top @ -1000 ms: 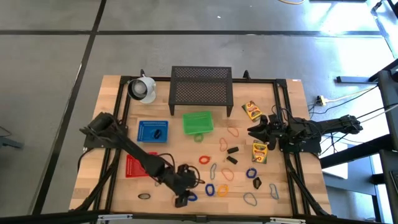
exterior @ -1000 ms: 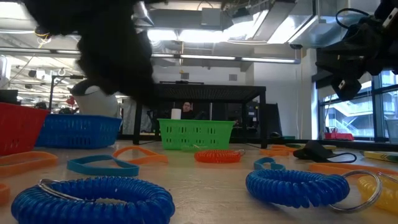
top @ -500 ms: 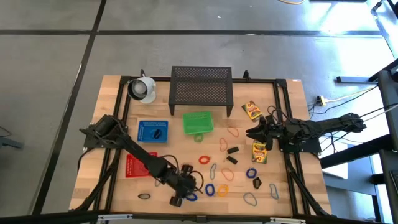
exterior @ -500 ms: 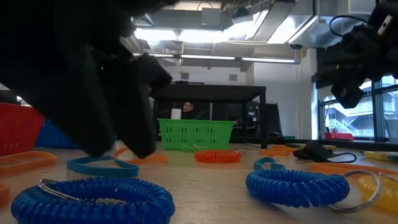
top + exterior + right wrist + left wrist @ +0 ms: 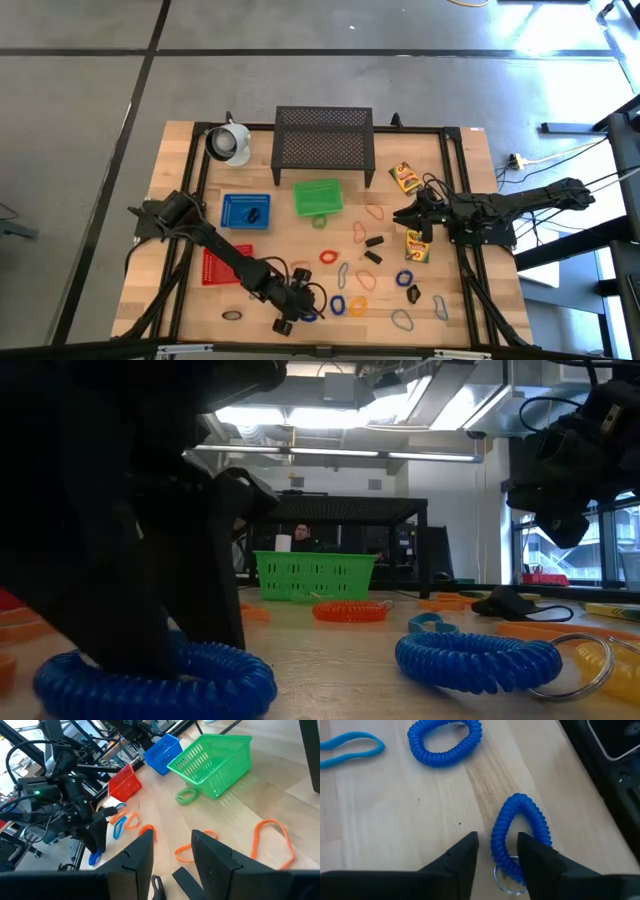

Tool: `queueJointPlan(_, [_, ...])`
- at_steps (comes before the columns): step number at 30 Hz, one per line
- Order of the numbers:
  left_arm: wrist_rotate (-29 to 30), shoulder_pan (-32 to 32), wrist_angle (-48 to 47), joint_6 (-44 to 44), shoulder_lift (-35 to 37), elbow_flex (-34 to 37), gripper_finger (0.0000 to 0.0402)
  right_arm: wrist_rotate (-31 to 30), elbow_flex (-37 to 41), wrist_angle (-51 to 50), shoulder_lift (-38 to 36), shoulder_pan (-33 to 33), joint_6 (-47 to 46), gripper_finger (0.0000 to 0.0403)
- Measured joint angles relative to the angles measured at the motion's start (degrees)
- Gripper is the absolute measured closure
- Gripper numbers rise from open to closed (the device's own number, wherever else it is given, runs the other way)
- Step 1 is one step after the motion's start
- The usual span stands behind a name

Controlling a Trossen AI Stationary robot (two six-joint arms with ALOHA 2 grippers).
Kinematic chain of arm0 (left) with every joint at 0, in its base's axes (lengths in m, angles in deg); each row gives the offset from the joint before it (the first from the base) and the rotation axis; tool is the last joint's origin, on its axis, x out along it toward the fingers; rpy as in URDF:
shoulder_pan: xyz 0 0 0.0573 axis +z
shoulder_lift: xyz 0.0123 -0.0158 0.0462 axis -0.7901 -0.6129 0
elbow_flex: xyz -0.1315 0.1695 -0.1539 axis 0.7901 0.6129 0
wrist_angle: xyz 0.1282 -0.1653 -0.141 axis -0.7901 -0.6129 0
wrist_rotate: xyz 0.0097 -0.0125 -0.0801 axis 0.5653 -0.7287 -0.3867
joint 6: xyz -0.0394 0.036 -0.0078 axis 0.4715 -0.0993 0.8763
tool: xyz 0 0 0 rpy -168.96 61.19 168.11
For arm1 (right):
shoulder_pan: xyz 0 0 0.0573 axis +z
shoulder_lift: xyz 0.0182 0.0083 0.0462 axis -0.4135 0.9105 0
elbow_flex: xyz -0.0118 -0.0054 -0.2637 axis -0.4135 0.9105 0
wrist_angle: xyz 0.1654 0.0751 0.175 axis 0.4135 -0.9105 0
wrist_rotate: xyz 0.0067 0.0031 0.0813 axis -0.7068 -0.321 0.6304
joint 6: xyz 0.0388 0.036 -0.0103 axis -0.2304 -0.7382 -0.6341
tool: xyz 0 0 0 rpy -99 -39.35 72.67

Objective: Pick & Place Office Desk Supplies
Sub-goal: Put the left blue spring keychain into the green bin

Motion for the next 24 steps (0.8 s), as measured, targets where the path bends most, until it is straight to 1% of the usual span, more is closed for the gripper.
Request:
queueJointPlan(2, [0.2, 0.0, -1.1, -0.9, 0.0, 0.0, 0.0309, 0.0, 0.0, 0.0, 0.7, 0.0, -0.1, 0.0266])
queueJointPlan(5, [0.3, 0.1, -2.2, -0.6, 0.0, 0.0, 0.0367, 0.0, 0.0, 0.0, 1.6, 0.0, -0.1, 0.0266])
queueJointPlan(7, [0.5, 0.2, -2.2, 1.4, 0.0, 0.0, 0.0386, 0.0, 0.0, 0.0, 2.1, 0.0, -0.1, 0.0266])
queueJointPlan(11, [1.5, 0.2, -2.5, 2.2, 0.1, -1.3, 0.0391, 0.0, 0.0, 0.0, 2.8, 0.0, -0.2, 0.0266])
queueJointPlan(15, [3.9, 0.8, -6.1, 1.2, 0.4, -5.0, 0.0395, 0.0, 0.0, 0.0, 3.1, 0.0, -3.0, 0.0266])
queueJointPlan(19, [10.7, 2.5, -10.3, 0.5, 3.5, -10.0, 0.0395, 0.0, 0.0, 0.0, 3.1, 0.0, -6.0, 0.0266])
queueJointPlan(22, [15.9, 4.1, -15.7, 1.0, 5.2, -13.0, 0.0396, 0.0, 0.0, 0.0, 3.1, 0.0, -8.0, 0.0266])
queueJointPlan(24, [18.3, 5.9, -17.3, 2.1, 7.0, -14.9, 0.0396, 0.2, 0.0, 0.0, 3.1, 0.0, -10.0, 0.0266])
